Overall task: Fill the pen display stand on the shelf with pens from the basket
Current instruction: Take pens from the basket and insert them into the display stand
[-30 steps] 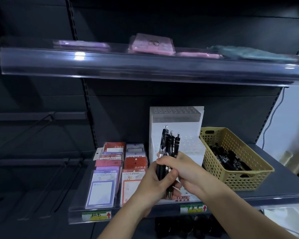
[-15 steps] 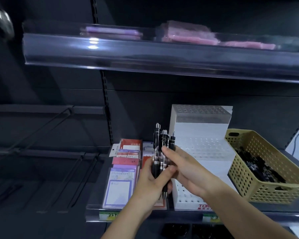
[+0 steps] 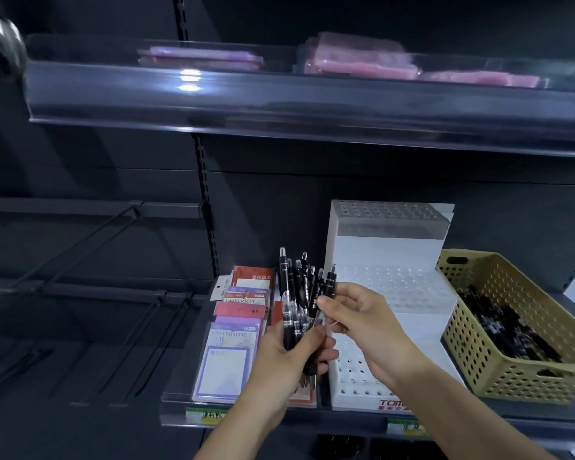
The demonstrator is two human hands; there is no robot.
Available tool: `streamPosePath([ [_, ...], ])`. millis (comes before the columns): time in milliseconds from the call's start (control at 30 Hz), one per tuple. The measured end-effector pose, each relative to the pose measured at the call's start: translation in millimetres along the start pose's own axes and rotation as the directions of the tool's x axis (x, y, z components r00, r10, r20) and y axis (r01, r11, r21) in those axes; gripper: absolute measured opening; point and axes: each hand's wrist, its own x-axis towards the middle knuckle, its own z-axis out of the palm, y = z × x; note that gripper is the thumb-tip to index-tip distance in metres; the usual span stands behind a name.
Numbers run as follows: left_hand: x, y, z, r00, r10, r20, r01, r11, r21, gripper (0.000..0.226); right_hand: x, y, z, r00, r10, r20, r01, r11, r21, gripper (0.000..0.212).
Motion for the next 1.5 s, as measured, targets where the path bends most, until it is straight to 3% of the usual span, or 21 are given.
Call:
streamPosePath([
  [100,-1,3,5,1.000,-0.003,-0.009,0.003,1.000,-0.013,0.023,1,-1,-7,1.000,-0.005,-0.020,0.005,1.000,-0.001,0.014],
  [267,2,0,13,1.000,0.008,-0.013,-0.008,1.000,-0.007,0.021,0,-1,-22,0.997,0.068,0.046,-0.072,0.992,0.107,0.009],
  [400,8,-5,17,1.000,0.001,-0.023,-0.002,0.999,-0.052,0.024,3,-5,-32,0.994,0.099,0.051,-0.103,0.991,0.082,0.007],
  [533,11,2,18,0.996,-0.006,-0.089,-0.001,0.997,-0.078,0.025,13,-21,-38,0.998,0.062,-0.014,-0.061,0.996,0.062,0.005],
  [633,15,4,10,0.986,-0.006,-0.166,-0.004,0.998,-0.063,0.020,31,-46,-46,0.986,-0.037,-0.160,0.048,0.997,0.068,0.004],
  [767,18,0,-1,0.976,-0.025,-0.218,0.016,0.999,-0.044,0.023,61,-66,-52,0.914,-0.236,-0.331,0.188,0.967,-0.170,0.009],
  [967,17,-1,-4,0.974,-0.040,-0.225,0.038,0.999,-0.013,0.016,83,-63,-39,0.869,-0.386,-0.309,0.197,0.844,-0.499,0.018],
  [1167,18,0,-10,0.971,-0.026,-0.237,0.048,0.995,0.084,0.018,87,-64,-35,0.872,-0.375,-0.316,0.149,0.817,-0.557,0.017],
  [1500,16,3,-9,0.975,-0.031,-0.218,0.049,0.996,0.076,0.020,87,-46,-36,0.905,-0.306,-0.297,0.073,0.797,-0.600,0.017],
])
